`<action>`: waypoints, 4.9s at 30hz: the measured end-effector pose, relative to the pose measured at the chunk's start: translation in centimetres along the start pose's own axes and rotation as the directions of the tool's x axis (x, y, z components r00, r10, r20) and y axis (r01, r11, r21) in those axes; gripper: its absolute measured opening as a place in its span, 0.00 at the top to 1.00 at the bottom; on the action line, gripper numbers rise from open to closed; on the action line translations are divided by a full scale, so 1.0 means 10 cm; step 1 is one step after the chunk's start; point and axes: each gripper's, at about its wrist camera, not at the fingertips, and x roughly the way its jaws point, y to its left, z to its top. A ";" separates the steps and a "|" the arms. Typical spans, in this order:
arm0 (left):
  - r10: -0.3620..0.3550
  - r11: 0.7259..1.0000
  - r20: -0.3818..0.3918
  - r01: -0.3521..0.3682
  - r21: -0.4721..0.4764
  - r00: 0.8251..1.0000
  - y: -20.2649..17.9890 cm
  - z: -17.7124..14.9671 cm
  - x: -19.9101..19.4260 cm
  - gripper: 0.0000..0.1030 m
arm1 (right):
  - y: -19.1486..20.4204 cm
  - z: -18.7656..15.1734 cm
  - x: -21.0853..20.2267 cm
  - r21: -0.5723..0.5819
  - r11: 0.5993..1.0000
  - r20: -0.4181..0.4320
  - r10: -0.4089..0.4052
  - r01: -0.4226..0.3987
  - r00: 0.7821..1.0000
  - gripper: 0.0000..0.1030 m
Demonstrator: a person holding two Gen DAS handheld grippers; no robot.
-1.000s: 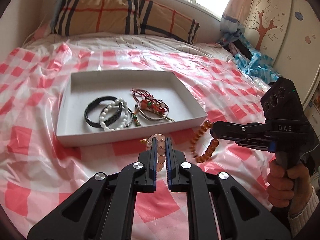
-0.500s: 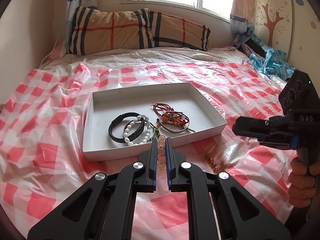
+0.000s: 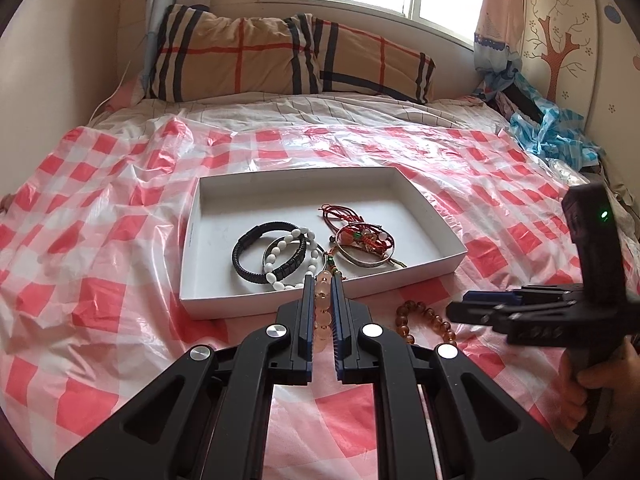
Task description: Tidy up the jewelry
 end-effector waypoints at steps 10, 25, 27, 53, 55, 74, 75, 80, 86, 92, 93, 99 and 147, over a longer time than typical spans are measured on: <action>-0.003 1.000 -0.003 0.003 0.011 1.000 -0.03 -0.01 0.01 0.93 | 0.08 -0.11 0.25 -0.088 0.996 -0.115 -0.037 0.027 0.993 0.88; -0.013 1.000 0.015 0.013 0.012 1.000 -0.04 0.00 -0.02 0.93 | -0.35 0.04 -0.37 0.205 0.751 0.227 0.587 -0.627 0.777 0.88; -0.012 1.000 0.016 0.011 0.018 1.000 -0.06 0.00 -0.02 0.93 | -0.39 0.04 -0.40 0.212 0.737 0.248 0.594 -0.641 0.765 0.88; -0.066 0.998 0.061 0.067 -0.015 0.996 -0.01 0.20 -0.11 0.93 | -0.48 0.21 -0.38 0.247 0.621 0.351 0.658 -0.744 0.666 0.88; -0.078 0.996 0.065 0.080 -0.028 0.995 0.00 0.25 -0.10 0.93 | -0.46 0.26 -0.36 0.248 0.620 0.351 0.659 -0.745 0.665 0.88; -0.040 0.996 -0.061 0.034 -0.087 0.997 0.12 0.62 0.76 0.84 | -0.50 0.76 0.10 0.307 0.762 0.320 0.482 -0.570 0.816 0.71; -0.024 0.995 -0.079 0.016 -0.102 0.997 0.16 0.59 0.79 0.78 | -0.52 0.75 0.09 0.307 0.773 0.315 0.468 -0.556 0.825 0.71; 0.025 0.993 -0.084 -0.034 -0.115 0.996 0.26 0.49 0.66 0.50 | -0.46 0.63 -0.08 0.282 0.844 0.294 0.376 -0.456 0.878 0.61; 0.035 0.999 -0.056 -0.036 -0.021 0.998 0.05 0.36 0.09 0.29 | -0.07 0.30 -0.49 0.172 0.957 0.258 0.186 -0.235 0.948 0.40; 0.014 1.000 -0.035 -0.014 -0.016 0.999 -0.18 0.10 -0.57 0.19 | 0.38 -0.35 -1.08 0.058 0.997 0.281 0.027 -0.046 0.959 0.22; 0.009 1.000 -0.030 -0.009 -0.017 0.999 -0.23 0.06 -0.69 0.17 | 0.44 -0.44 -1.15 0.046 0.999 0.286 0.009 -0.023 0.958 0.21; -0.009 1.000 0.012 0.008 0.025 1.000 -0.53 -0.28 -1.41 0.08 | 0.82 -1.06 -1.74 -0.045 0.993 0.329 -0.091 0.112 0.940 0.11; 0.079 0.996 0.003 -0.079 0.037 0.997 -0.41 -1.80 -2.47 0.07 | 1.28 -2.57 -2.29 -0.051 0.916 0.417 -0.342 0.398 0.842 0.07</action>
